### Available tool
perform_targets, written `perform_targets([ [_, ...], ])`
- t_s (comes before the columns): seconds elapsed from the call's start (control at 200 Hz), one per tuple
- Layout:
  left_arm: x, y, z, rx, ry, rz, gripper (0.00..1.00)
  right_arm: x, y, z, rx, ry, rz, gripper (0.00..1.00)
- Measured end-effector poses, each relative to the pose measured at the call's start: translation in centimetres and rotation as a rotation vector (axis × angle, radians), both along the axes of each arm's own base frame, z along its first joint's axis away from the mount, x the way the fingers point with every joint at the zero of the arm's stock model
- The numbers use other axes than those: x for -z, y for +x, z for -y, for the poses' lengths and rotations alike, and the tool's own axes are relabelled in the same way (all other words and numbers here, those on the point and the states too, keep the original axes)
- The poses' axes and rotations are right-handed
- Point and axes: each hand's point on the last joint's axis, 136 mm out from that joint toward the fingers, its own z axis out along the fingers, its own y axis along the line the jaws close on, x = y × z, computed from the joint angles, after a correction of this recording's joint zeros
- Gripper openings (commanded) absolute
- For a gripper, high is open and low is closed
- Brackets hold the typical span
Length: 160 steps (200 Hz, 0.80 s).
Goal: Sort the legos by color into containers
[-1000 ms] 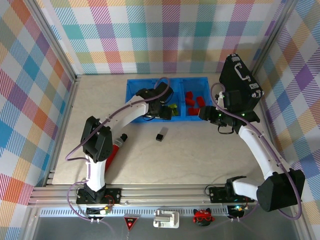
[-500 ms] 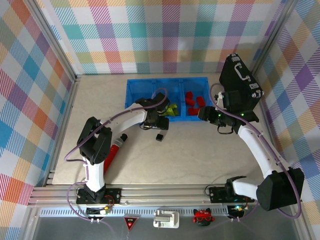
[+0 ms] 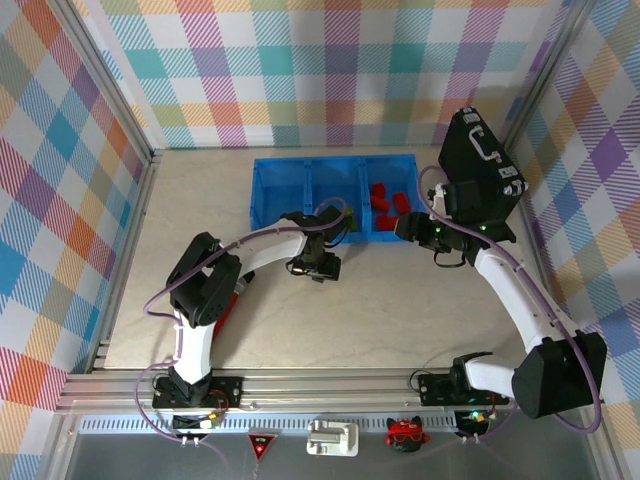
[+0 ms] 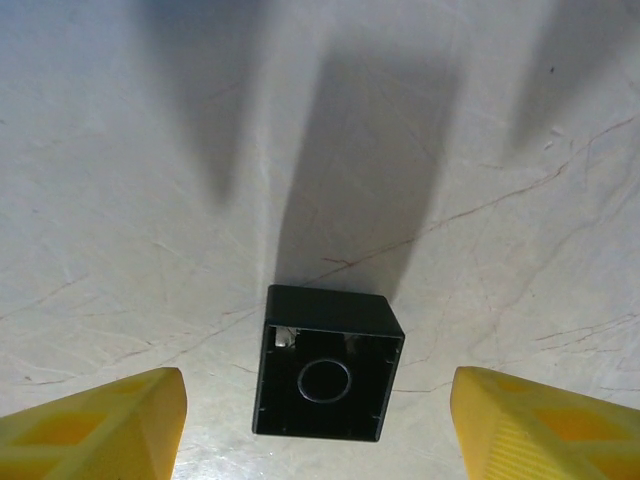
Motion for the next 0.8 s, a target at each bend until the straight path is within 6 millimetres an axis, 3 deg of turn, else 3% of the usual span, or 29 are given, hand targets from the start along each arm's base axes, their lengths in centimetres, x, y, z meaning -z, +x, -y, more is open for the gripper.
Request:
perform_targets([
  [0.475,1.5,-0.1,-0.2,0.011,0.03,-0.018,0.47,0.0,0.0,0.0,0.0,0.0,0.001,0.62],
  [0.8,1.3,0.2,-0.2,0.021,0.039,-0.006,0.36,0.0,0.0,0.0,0.0,0.0,0.001,0.62],
])
